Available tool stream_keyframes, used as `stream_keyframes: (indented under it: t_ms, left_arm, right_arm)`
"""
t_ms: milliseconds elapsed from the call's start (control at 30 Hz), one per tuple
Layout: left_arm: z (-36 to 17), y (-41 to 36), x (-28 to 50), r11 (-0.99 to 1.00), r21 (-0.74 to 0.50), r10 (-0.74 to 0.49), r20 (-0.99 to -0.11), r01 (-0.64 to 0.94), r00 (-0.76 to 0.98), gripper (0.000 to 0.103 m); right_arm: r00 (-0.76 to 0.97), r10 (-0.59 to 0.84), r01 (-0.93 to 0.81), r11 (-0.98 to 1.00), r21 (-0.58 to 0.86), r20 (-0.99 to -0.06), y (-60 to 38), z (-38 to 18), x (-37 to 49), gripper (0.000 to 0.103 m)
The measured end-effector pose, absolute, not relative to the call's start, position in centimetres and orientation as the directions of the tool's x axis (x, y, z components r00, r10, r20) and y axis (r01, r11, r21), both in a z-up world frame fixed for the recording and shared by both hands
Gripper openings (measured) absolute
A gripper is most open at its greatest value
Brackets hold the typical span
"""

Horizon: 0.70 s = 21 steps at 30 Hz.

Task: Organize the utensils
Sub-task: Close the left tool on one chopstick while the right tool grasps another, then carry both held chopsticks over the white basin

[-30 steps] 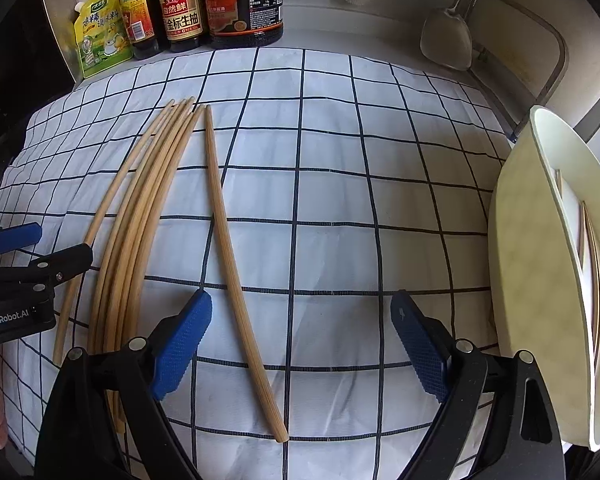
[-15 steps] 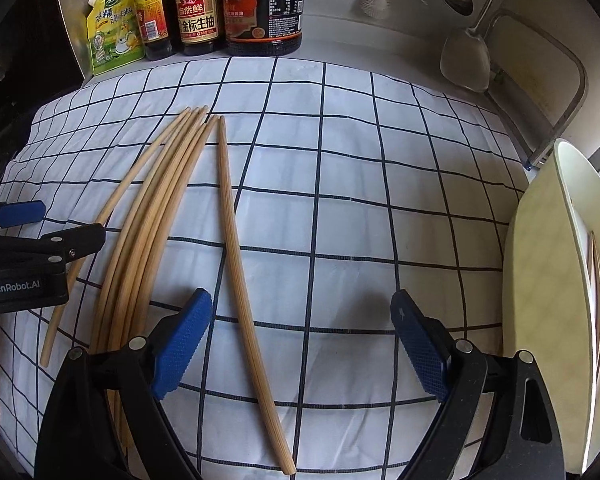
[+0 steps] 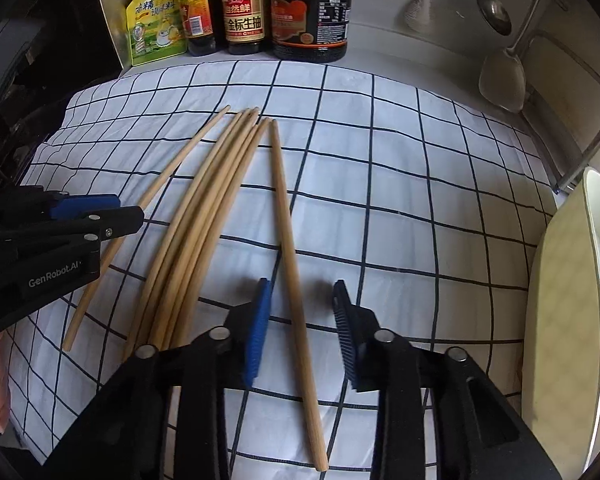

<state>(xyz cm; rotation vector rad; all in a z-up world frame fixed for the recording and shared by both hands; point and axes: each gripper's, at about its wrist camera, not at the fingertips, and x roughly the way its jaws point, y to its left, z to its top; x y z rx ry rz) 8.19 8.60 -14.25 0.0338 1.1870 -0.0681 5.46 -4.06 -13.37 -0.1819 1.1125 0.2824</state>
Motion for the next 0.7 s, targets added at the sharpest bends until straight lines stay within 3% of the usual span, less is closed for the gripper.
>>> stream_keyframes:
  t_ms: [33, 67, 367, 700]
  left_arm:
    - [-14.3, 8.6, 8.1, 0.997, -0.012, -0.038, -0.928, 0.073, 0.369, 0.007]
    - [-14.2, 8.7, 8.0, 0.997, -0.014, -0.04, -0.929, 0.075, 0.368, 0.007]
    - [-13.7, 9.5, 5.9, 0.997, -0.048, -0.068, -0.938, 0.069, 0.339, 0.007]
    - [-9.6, 8.6, 3.3, 0.993, -0.04, -0.081, -0.913, 0.108, 0.4, 0.007]
  right_arm:
    - [0.412, 0.13, -0.316, 0.949, -0.008, -0.902, -3.9, -13.4, 5.4, 0.008]
    - [0.412, 0.123, -0.316, 0.949, -0.015, -0.903, -3.8, -13.4, 5.4, 0.007]
    - [0.376, 0.181, -0.245, 0.965, 0.091, -0.909, -5.4, -12.1, 4.5, 0.006]
    - [0.389, 0.234, -0.21, 0.964, 0.161, -0.891, -7.2, -8.6, 1.2, 0.006]
